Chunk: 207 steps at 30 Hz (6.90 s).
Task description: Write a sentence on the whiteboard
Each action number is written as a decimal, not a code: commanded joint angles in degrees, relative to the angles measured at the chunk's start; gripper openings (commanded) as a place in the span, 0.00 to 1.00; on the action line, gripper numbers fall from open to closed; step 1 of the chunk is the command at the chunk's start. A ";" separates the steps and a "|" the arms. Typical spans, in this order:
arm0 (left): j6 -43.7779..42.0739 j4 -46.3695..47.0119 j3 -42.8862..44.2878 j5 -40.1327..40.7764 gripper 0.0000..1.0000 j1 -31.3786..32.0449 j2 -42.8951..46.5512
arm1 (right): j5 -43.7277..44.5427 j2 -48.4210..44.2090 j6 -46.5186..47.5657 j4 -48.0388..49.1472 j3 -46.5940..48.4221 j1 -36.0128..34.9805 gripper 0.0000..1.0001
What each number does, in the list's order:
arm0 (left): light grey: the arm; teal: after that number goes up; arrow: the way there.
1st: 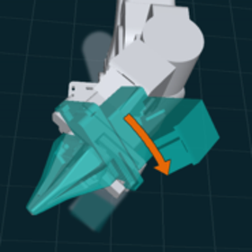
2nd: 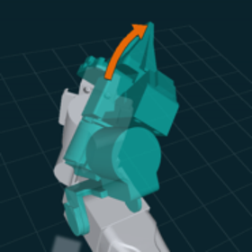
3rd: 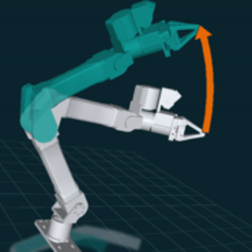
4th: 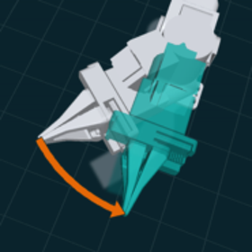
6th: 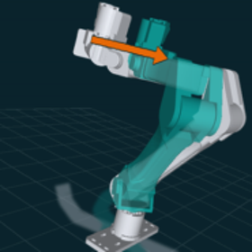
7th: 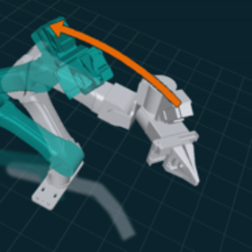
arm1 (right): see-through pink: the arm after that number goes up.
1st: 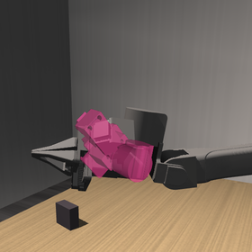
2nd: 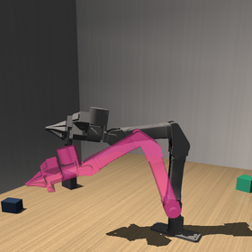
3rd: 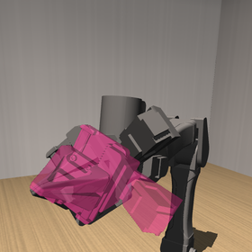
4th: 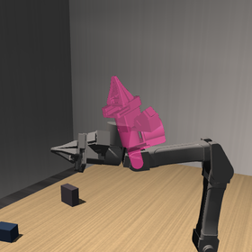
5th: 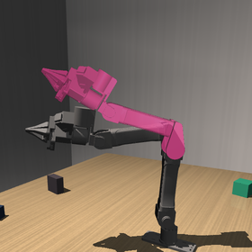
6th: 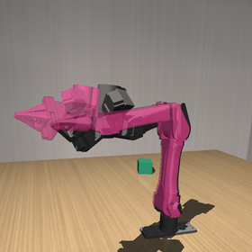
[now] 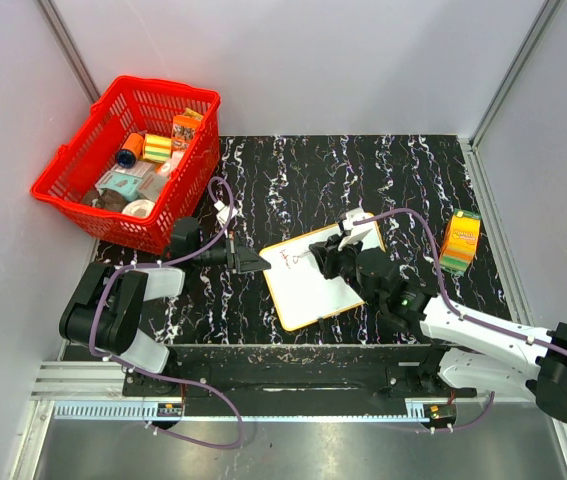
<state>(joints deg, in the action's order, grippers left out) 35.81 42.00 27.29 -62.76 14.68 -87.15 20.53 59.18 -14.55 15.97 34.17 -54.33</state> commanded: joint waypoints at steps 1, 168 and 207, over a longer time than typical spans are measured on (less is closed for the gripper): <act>-5.49 1.24 1.10 0.10 0.00 1.06 0.93 | 2.41 0.59 0.57 1.79 1.60 -0.17 0.00; -8.65 -3.68 1.89 1.06 0.00 1.93 1.90 | 6.89 -3.89 0.39 -0.76 -2.27 0.01 0.00; -9.62 -5.08 2.16 1.41 0.00 2.20 2.25 | 4.95 -4.25 0.31 1.00 0.19 2.47 0.00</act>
<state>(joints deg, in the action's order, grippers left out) 32.64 36.91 28.91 -61.84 15.73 -86.08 25.85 53.84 -14.59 13.43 31.92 -52.23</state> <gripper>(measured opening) 0.094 0.198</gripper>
